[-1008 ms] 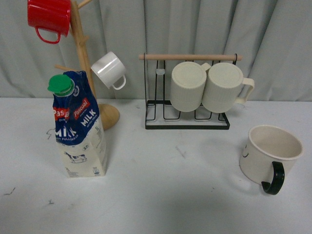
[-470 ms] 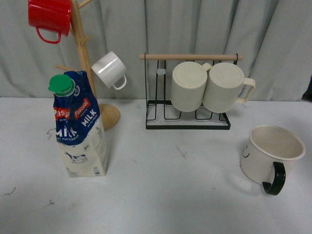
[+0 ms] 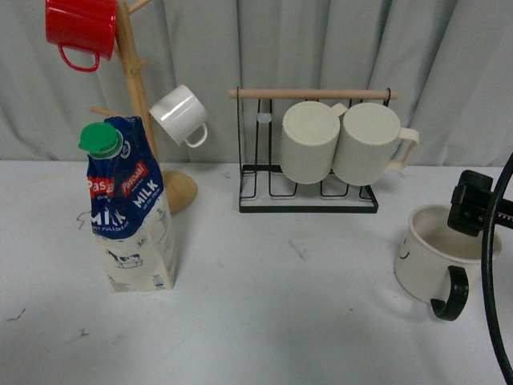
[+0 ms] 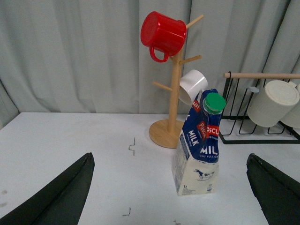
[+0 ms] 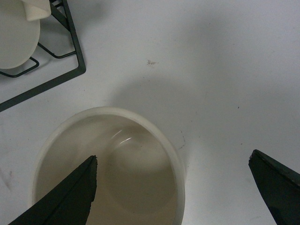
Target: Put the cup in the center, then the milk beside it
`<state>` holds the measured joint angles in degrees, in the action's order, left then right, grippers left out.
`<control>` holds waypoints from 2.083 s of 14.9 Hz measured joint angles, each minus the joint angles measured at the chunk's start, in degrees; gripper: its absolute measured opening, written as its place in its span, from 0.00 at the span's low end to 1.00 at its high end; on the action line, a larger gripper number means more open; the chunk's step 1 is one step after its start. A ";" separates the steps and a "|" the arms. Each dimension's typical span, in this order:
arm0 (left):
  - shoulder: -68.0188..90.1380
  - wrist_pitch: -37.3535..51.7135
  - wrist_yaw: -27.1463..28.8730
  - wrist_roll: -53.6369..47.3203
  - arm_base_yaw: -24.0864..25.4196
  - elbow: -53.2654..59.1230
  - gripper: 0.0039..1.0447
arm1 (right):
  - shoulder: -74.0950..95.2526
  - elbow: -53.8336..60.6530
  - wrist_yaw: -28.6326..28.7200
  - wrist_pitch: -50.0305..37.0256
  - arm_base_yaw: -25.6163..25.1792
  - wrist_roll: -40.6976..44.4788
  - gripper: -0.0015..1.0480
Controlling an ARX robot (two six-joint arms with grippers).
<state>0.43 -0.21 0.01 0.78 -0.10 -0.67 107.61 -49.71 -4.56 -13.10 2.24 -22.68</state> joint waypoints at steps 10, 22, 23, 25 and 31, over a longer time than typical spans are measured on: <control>0.00 -0.02 0.00 0.00 0.00 0.00 0.94 | 1.31 0.52 0.00 -0.46 -0.04 0.02 0.03; 0.00 -0.02 -0.02 -0.02 0.00 0.00 0.94 | 2.78 -9.73 1.73 9.77 14.01 5.81 0.03; 0.00 -0.02 0.00 0.00 0.00 0.00 0.94 | 3.56 -10.38 1.73 10.29 14.40 5.79 0.03; 0.00 -0.02 -0.02 0.00 0.00 0.00 0.94 | 4.87 -12.26 0.98 11.32 15.61 5.79 0.03; 0.00 -0.02 0.00 0.00 0.00 0.00 0.94 | 7.82 -15.39 1.29 14.82 15.32 6.32 0.03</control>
<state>0.43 -0.23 0.01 0.78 -0.10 -0.67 115.44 -65.10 -3.27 1.72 17.56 -16.36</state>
